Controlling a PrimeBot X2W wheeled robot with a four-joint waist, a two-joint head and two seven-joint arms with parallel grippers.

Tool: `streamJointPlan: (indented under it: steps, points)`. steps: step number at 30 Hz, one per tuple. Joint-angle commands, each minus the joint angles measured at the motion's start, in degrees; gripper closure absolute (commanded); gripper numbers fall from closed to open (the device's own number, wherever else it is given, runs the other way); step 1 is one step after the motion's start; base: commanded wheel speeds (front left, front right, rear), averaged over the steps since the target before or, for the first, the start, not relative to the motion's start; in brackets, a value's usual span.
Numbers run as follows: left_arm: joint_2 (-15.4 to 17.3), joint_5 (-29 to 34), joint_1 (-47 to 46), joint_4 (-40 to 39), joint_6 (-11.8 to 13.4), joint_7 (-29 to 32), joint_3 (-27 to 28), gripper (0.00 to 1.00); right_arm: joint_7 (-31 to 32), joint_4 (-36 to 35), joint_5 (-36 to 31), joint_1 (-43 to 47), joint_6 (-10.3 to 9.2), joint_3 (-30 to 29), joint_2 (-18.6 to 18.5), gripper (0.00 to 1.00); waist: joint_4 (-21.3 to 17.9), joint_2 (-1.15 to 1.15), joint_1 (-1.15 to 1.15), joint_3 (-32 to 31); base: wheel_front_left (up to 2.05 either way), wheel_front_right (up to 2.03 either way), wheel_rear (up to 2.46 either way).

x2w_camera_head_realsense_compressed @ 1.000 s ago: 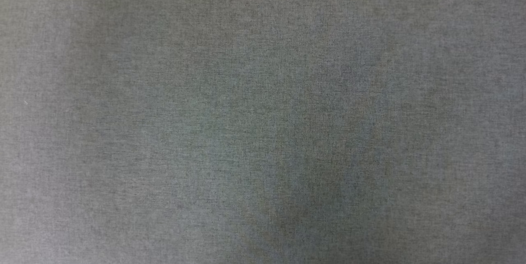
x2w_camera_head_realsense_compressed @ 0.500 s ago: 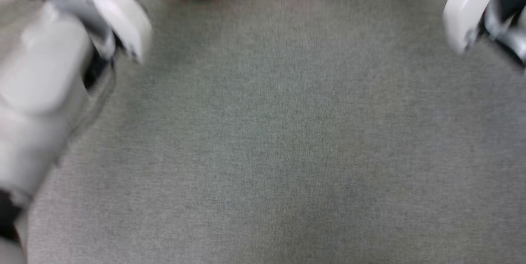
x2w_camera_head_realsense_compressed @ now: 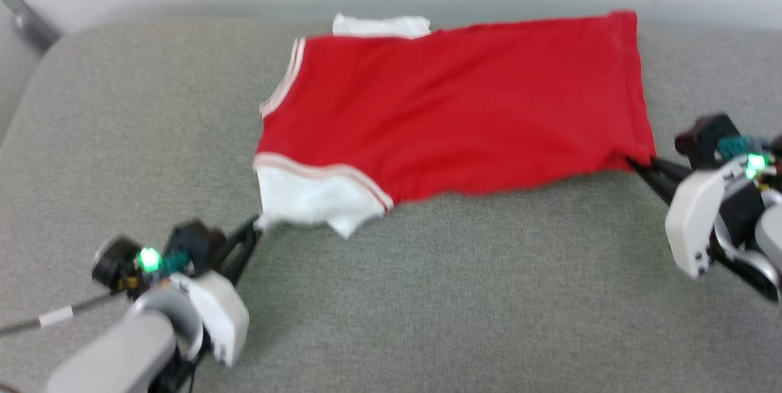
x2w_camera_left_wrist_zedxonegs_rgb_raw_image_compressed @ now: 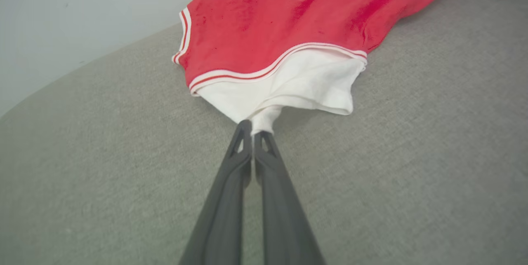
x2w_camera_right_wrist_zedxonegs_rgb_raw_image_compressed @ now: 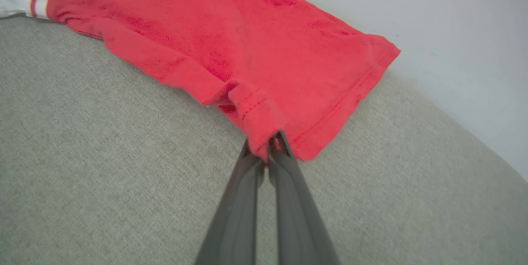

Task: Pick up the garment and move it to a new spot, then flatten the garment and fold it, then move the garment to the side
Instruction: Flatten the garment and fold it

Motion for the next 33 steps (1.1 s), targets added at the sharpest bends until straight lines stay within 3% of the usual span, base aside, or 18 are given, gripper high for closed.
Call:
streamJointPlan:
  steps: [1,10,20,28,33]
  points:
    - [1.6,-0.9,4.1,-3.1,1.5,1.0,-0.9,1.0,0.1,-1.3,0.9,3.6,-0.06,-0.8,-1.1,1.0,0.4,0.0,0.01,-3.1,0.0,0.0,0.0]
    - [7.2,-4.8,16.5,-16.1,6.9,5.4,-3.8,1.0,3.0,-8.4,3.0,17.8,-0.06,-3.9,-6.2,1.0,0.4,0.0,0.01,-8.0,0.0,0.0,0.0]
    - [12.8,-9.9,26.9,-26.5,10.9,10.6,-7.2,1.0,7.0,-16.8,2.6,37.2,-0.06,-13.3,-9.6,1.0,0.3,0.0,0.01,-12.7,0.0,0.0,0.0]
    - [13.9,-11.6,30.3,-29.3,12.3,12.5,-9.0,1.0,11.1,-22.5,-0.1,50.9,-0.06,-24.1,-7.6,1.0,0.6,0.0,0.01,-13.3,0.0,0.0,0.0]
    - [13.7,-10.1,28.0,-28.1,12.0,11.2,-7.9,1.0,13.8,-25.5,-2.9,54.5,-0.06,-29.7,-4.7,1.0,0.8,0.0,0.01,-13.0,0.0,0.0,0.0]
